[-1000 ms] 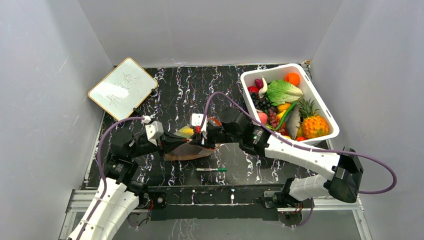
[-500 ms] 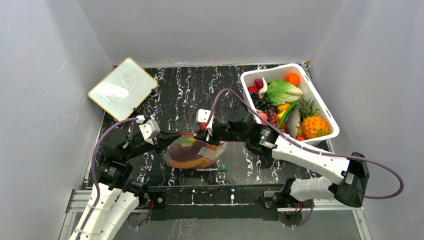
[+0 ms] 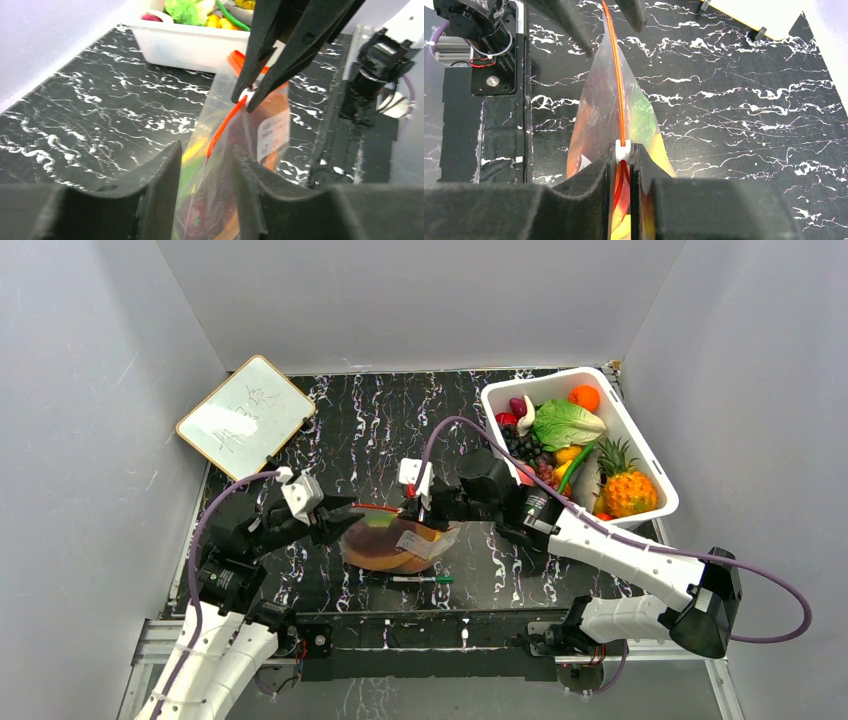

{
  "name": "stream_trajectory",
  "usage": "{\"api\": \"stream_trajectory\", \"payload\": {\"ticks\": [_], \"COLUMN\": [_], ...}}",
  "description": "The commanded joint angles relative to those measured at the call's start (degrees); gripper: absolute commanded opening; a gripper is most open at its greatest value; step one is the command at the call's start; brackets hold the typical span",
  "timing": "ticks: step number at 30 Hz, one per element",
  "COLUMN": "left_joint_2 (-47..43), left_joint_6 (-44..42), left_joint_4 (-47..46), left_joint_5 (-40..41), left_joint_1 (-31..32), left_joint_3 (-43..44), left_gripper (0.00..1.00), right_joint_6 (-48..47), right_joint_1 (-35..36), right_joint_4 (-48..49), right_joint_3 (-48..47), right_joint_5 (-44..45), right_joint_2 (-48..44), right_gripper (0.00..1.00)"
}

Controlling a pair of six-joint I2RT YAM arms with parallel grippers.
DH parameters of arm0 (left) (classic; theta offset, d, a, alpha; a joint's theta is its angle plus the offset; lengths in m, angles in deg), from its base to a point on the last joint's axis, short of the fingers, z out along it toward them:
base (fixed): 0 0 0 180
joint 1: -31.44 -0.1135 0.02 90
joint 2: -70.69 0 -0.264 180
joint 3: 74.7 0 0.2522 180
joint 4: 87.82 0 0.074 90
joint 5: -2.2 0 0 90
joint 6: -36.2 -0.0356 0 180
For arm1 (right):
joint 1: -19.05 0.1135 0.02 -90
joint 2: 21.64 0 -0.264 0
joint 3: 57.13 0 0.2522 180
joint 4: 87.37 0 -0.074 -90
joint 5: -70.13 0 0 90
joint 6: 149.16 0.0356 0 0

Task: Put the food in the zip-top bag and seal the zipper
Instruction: Zip the zipper food storage bag at the center of the board.

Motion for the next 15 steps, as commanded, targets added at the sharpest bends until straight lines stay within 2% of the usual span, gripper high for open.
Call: {"api": "stream_trajectory", "payload": {"ticks": [1, 4, 8, 15], "left_joint_2": [2.0, 2.2, 2.5, 5.2], "left_joint_6": [-0.9, -1.1, -1.4, -2.1], "left_joint_4": [-2.2, -3.8, -5.7, -7.6], "left_joint_5": [-8.1, -9.8, -9.6, -10.8], "left_joint_1": [-0.4, -0.4, -0.4, -0.4], "left_joint_3": [1.7, 0.1, -1.4, -2.1], "left_gripper": [0.49, 0.56, 0.57, 0.51], "right_joint_6": [-0.6, -0.1, 0.1, 0.8], "right_joint_1": [-0.6, -0.6, -0.6, -0.6], "right_joint_4": [1.7, 2.9, 3.1, 3.9], "right_joint_3": [-5.2, -5.8, -6.7, -6.7], "right_joint_5": [-2.6, -3.5, -4.9, -6.3], "right_joint_2": [0.6, 1.4, 2.5, 3.0], "right_gripper": [0.0, 0.0, 0.0, 0.0]}}
